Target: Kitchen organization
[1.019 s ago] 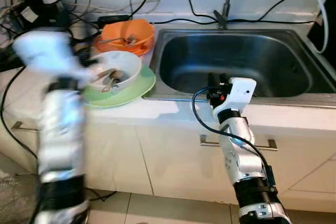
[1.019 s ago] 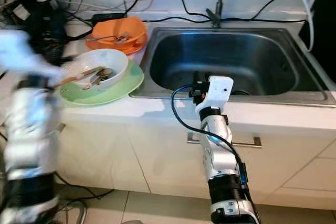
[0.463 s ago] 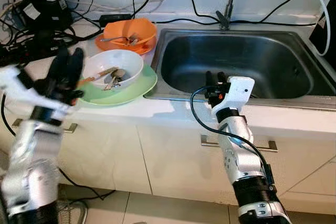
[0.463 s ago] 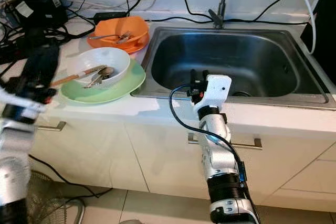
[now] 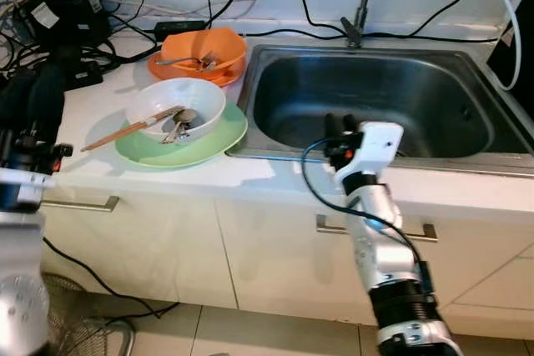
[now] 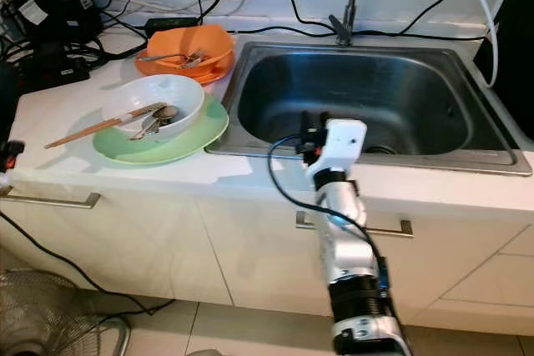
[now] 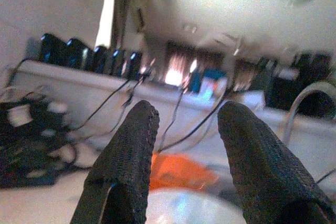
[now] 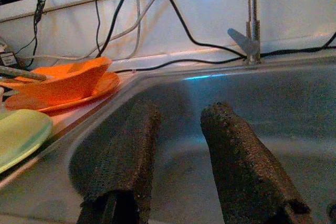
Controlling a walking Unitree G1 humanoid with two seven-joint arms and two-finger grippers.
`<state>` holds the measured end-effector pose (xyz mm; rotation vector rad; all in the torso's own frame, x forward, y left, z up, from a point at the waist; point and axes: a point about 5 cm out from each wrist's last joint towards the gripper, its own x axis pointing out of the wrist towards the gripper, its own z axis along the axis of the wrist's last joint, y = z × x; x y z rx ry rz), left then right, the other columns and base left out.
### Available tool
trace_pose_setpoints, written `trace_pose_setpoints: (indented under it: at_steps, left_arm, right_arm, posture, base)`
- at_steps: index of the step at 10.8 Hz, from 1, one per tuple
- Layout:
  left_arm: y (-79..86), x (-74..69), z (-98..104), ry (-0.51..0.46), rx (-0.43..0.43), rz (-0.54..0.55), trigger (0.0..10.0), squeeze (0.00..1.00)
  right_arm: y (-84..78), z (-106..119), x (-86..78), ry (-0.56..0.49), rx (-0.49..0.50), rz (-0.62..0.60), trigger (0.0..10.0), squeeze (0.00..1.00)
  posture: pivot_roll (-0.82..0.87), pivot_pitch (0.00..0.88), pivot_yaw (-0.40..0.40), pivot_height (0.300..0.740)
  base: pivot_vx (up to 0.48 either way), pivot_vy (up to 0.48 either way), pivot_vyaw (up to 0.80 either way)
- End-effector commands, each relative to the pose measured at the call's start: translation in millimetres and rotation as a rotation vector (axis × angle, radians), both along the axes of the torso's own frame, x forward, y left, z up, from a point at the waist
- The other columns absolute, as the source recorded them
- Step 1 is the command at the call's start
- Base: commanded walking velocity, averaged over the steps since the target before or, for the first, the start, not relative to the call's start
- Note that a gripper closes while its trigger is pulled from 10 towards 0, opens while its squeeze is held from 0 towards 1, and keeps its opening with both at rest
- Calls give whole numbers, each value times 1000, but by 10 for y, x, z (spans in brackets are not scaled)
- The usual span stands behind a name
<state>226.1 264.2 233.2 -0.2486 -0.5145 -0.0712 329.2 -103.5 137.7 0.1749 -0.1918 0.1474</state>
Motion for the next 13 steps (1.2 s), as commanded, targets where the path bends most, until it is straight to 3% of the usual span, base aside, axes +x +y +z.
trace_pose_setpoints:
  at_steps: [1,3,9,11,13]
  left_arm:
    - [28,-33,-43,33,26,46,10000,0]
    - [-67,-29,-237,105,19,16,10000,0]
    - [-366,22,-430,167,-8,-44,10000,0]
    - [-310,26,-438,163,5,-12,10000,0]
    - [-243,30,-249,95,35,52,10000,0]
  right_arm:
    - [19,23,16,-11,10,12,10000,0]
    - [36,12,21,-6,6,26,10000,0]
    - [23,0,20,-8,8,16,10000,0]
    - [32,-1,15,-10,11,19,10000,0]
    - [35,-2,15,-11,13,21,10000,0]
  posture:
    - [154,0,40,740]
    - [158,0,33,740]
    - [150,0,53,740]
    - [152,0,55,740]
    - [158,0,50,740]
  base:
    - [0,0,0]
    - [0,0,0]
    - [0,0,0]
    - [0,0,0]
    - [0,0,0]
